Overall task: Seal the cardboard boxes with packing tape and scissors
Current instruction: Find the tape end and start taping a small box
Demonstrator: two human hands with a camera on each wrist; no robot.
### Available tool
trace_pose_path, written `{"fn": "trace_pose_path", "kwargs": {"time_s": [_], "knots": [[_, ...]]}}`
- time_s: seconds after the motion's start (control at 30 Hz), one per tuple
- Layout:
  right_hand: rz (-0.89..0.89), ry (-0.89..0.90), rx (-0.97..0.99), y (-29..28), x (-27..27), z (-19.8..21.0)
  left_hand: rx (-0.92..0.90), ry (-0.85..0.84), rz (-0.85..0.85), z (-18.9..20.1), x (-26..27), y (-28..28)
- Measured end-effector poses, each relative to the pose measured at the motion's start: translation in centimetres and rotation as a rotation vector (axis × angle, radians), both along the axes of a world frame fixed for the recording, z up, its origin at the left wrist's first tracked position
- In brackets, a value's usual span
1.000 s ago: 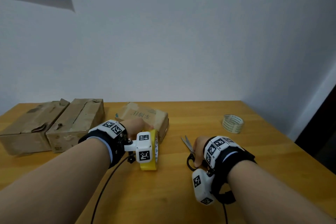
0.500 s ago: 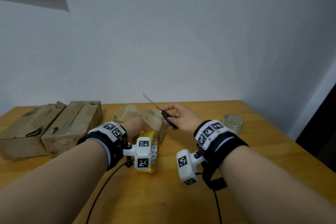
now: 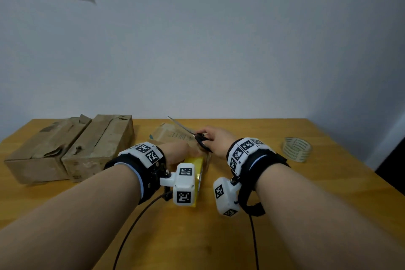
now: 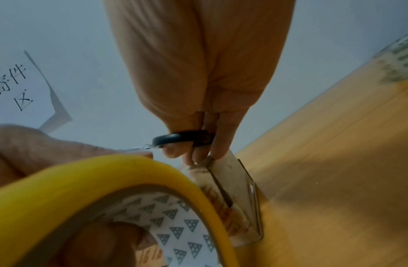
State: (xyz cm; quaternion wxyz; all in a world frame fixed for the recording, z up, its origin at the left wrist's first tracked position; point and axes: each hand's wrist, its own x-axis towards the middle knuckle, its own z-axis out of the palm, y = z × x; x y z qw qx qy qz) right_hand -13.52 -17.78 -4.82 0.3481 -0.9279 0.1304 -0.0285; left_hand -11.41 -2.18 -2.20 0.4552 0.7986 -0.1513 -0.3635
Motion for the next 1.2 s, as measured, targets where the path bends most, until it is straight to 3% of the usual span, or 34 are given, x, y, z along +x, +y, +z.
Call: {"fn": "trace_pose_path", "kwargs": {"time_s": [0.27,0.47,0.63,0.77,0.9,1.2], "knots": [[-0.02,-0.003,0.037,-0.1,0.2,0.1,-0.021,0.061,0.062,-0.9,0.2,0.4],[-0.019,-0.046,0.376,-2.1,-2.8,2.1,0.064,0.0,0.019,-0.4,-0.1,0.1],[-0.07,0.273,0.731,-5.5,-7.7,1.9,0.128,-0.04,-0.007,-0.1,-0.2,0.3],[0.11,0.516,0.995,-7.4,-9.8,0.3,0.114,0.017,0.006,0.3,-0.5,0.7],[0.15,0.598,0.946,-8.0,-10.1,-0.9,0.117,0.012,0.041,0.5,-0.9,1.1],[0.177,0.546,0.939,-5.5,-7.8,-0.4,0.106,0.054,0.068,0.4,-0.4,1.3]]}}
